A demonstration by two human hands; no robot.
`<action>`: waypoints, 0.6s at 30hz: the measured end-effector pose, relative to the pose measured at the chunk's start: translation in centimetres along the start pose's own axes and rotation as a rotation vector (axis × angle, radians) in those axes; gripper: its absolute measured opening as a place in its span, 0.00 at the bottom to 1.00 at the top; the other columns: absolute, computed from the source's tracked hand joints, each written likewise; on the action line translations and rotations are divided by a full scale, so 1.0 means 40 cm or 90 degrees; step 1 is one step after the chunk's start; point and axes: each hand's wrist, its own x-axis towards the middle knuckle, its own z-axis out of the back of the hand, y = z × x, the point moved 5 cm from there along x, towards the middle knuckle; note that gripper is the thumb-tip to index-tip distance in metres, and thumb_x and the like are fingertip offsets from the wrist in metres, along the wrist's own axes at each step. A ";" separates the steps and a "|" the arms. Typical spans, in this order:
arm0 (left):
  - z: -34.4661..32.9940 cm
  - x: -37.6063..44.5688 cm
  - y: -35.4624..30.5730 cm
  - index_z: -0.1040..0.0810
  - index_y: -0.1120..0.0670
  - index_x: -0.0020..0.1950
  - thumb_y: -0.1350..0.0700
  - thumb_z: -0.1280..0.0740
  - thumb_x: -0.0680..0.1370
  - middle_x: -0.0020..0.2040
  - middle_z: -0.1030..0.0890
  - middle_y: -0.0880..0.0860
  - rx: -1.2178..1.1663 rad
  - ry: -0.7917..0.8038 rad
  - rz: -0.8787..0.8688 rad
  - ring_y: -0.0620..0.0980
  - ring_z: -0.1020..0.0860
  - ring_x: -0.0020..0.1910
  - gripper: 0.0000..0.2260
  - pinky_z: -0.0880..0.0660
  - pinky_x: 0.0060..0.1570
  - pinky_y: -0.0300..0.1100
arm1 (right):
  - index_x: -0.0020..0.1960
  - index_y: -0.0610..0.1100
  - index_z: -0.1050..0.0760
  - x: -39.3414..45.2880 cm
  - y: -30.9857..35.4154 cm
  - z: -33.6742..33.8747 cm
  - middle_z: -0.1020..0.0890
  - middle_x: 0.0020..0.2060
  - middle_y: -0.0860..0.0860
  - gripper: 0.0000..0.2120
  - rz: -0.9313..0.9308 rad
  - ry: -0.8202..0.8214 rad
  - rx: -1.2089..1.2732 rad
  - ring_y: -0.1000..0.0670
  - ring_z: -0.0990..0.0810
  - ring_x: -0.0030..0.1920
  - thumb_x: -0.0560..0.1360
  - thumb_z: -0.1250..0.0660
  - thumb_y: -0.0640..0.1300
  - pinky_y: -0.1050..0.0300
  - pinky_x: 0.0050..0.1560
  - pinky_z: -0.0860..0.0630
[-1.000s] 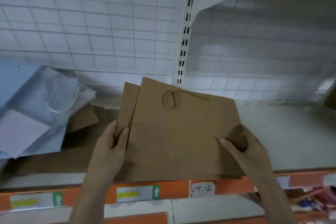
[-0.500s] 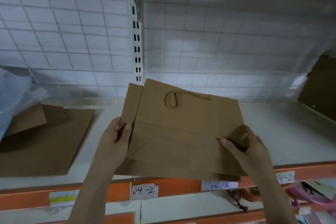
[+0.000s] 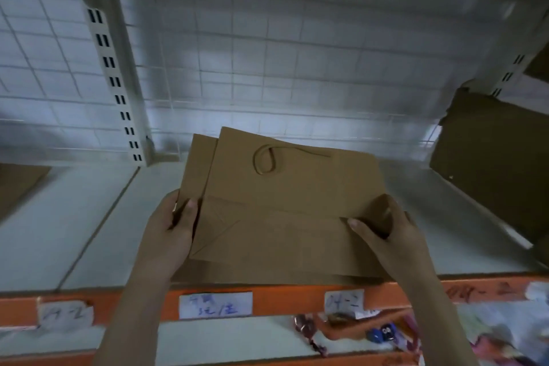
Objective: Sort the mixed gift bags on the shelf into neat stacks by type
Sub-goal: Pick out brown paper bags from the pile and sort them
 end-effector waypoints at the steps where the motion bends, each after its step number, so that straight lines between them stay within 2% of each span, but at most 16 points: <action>1: -0.042 -0.019 -0.001 0.26 0.41 0.46 0.56 0.42 0.80 0.46 0.21 0.42 -0.007 -0.006 0.010 0.40 0.24 0.46 0.10 0.29 0.45 0.41 | 0.74 0.46 0.43 0.013 -0.033 0.027 0.30 0.65 0.44 0.41 -0.003 0.011 -0.005 0.42 0.28 0.61 0.68 0.32 0.60 0.52 0.55 0.30; 7: -0.256 -0.109 -0.031 0.23 0.49 0.55 0.58 0.42 0.81 0.47 0.20 0.43 -0.022 -0.022 0.057 0.42 0.23 0.48 0.10 0.28 0.45 0.39 | 0.73 0.43 0.41 0.080 -0.218 0.145 0.28 0.65 0.43 0.43 -0.014 0.045 -0.022 0.41 0.29 0.63 0.66 0.32 0.62 0.52 0.57 0.30; 10: -0.303 -0.124 -0.033 0.22 0.50 0.54 0.59 0.42 0.80 0.47 0.20 0.43 -0.010 -0.029 0.076 0.40 0.23 0.47 0.11 0.29 0.44 0.35 | 0.73 0.43 0.41 0.108 -0.273 0.154 0.28 0.65 0.44 0.45 -0.028 0.094 -0.014 0.40 0.28 0.62 0.64 0.35 0.66 0.51 0.57 0.29; 15: -0.333 -0.104 -0.038 0.22 0.44 0.46 0.60 0.42 0.80 0.45 0.21 0.40 0.047 -0.033 0.085 0.36 0.25 0.46 0.13 0.33 0.41 0.31 | 0.75 0.46 0.45 0.157 -0.309 0.133 0.29 0.66 0.44 0.43 -0.037 0.138 0.003 0.40 0.28 0.62 0.68 0.34 0.63 0.50 0.55 0.28; 18: -0.362 -0.087 -0.030 0.24 0.45 0.51 0.57 0.44 0.81 0.44 0.22 0.40 0.074 -0.029 0.098 0.39 0.24 0.46 0.11 0.32 0.39 0.32 | 0.76 0.47 0.50 0.177 -0.315 0.124 0.32 0.69 0.45 0.44 -0.044 0.144 0.013 0.41 0.31 0.65 0.69 0.34 0.62 0.50 0.58 0.30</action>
